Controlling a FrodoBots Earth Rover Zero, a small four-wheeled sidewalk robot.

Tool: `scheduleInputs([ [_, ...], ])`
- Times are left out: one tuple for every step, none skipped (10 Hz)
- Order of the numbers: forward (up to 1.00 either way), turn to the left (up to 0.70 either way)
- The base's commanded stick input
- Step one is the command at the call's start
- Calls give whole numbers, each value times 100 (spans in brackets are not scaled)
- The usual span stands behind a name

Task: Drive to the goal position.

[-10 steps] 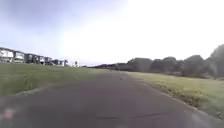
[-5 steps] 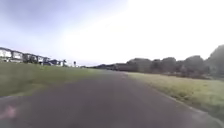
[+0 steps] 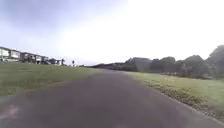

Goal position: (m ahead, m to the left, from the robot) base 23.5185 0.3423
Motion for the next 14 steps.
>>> scheduleInputs([
  [100, 0],
  [100, 0],
  [100, 0],
  [100, 0],
  [100, 0],
  [100, 0],
  [100, 0],
  [100, 0],
  [100, 0],
  [100, 0],
  [100, 0],
  [100, 0],
  [100, 0],
  [100, 0],
])
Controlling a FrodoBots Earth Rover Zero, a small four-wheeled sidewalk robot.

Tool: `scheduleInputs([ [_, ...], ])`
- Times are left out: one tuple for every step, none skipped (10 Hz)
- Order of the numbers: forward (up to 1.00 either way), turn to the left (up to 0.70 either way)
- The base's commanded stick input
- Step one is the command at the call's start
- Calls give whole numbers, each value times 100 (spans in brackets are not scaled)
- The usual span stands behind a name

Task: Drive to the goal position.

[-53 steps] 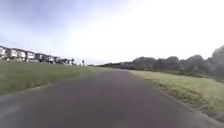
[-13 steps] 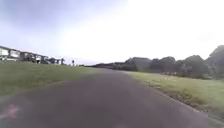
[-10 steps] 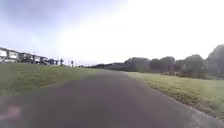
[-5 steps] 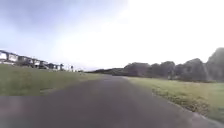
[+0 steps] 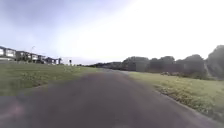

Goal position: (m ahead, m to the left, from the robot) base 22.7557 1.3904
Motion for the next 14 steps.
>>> scheduleInputs([
  [100, 0],
  [100, 0],
  [100, 0],
  [100, 0],
  [100, 0],
  [100, 0],
  [100, 0],
  [100, 0],
  [100, 0],
  [100, 0],
  [100, 0],
  [100, 0],
  [100, 0],
  [100, 0],
])
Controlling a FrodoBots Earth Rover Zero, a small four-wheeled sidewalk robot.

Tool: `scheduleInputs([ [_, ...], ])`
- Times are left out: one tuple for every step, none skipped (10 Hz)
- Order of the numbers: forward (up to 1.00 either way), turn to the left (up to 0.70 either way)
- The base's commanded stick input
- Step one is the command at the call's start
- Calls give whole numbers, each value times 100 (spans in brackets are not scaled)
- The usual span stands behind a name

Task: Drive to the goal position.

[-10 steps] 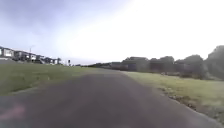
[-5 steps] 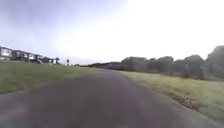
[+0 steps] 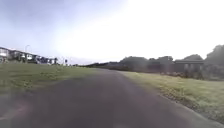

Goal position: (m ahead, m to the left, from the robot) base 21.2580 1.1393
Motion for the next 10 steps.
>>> scheduleInputs([
  [100, 0],
  [100, 0],
  [100, 0],
  [100, 0],
  [100, 0],
  [100, 0],
  [100, 0],
  [100, 0],
  [100, 0],
  [100, 0],
])
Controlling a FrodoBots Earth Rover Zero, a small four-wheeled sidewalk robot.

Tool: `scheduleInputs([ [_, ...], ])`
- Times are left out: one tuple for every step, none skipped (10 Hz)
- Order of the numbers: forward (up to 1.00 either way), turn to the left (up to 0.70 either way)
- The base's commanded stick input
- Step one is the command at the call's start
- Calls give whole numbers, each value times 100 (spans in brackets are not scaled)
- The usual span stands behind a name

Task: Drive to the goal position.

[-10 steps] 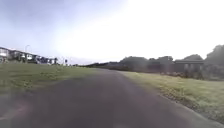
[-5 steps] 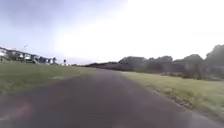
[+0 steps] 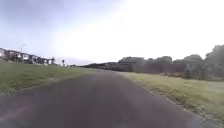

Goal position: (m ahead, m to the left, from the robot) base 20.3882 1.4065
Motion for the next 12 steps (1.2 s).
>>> scheduleInputs([
  [100, 0],
  [100, 0],
  [100, 0],
  [100, 0],
  [100, 0],
  [100, 0],
  [100, 0],
  [100, 0],
  [100, 0],
  [100, 2],
  [100, 12],
  [100, 21],
])
